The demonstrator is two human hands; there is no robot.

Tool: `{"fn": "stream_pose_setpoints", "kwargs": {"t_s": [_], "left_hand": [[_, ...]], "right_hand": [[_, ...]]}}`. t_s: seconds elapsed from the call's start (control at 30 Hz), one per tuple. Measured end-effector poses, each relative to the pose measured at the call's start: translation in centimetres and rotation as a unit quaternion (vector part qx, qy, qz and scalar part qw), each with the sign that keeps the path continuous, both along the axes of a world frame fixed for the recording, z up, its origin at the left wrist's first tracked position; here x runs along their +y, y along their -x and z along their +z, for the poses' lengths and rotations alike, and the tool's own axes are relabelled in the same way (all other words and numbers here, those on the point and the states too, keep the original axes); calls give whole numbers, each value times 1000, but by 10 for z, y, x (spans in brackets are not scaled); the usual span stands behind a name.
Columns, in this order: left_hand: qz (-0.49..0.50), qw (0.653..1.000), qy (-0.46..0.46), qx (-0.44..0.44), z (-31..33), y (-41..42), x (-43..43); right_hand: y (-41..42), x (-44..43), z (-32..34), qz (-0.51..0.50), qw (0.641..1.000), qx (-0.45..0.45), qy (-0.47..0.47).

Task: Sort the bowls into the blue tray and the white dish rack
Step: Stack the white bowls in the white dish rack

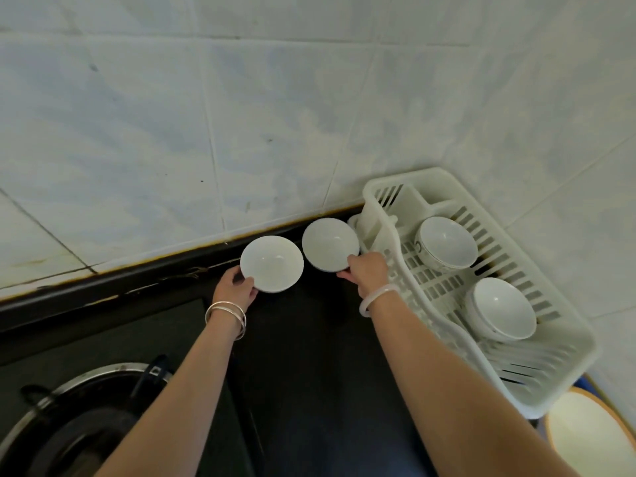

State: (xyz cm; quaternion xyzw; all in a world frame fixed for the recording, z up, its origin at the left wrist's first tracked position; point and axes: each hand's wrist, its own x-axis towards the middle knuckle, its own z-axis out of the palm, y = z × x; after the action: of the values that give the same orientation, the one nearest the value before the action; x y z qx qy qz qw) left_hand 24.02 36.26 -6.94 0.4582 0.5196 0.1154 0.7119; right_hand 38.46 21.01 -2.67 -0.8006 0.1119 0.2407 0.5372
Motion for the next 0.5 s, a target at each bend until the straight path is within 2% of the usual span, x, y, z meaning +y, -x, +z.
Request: {"fn": "stream_pose_setpoints", "kwargs": {"t_s": [0.17, 0.33, 0.5], "left_hand": [[22, 999, 37, -29, 2, 2, -1], [40, 995, 76, -59, 7, 6, -3], [59, 993, 84, -54, 7, 7, 0]], "right_hand": [[3, 10, 24, 48, 998, -20, -19], [17, 29, 29, 113, 993, -17, 16], [30, 46, 19, 161, 982, -42, 92]]}}
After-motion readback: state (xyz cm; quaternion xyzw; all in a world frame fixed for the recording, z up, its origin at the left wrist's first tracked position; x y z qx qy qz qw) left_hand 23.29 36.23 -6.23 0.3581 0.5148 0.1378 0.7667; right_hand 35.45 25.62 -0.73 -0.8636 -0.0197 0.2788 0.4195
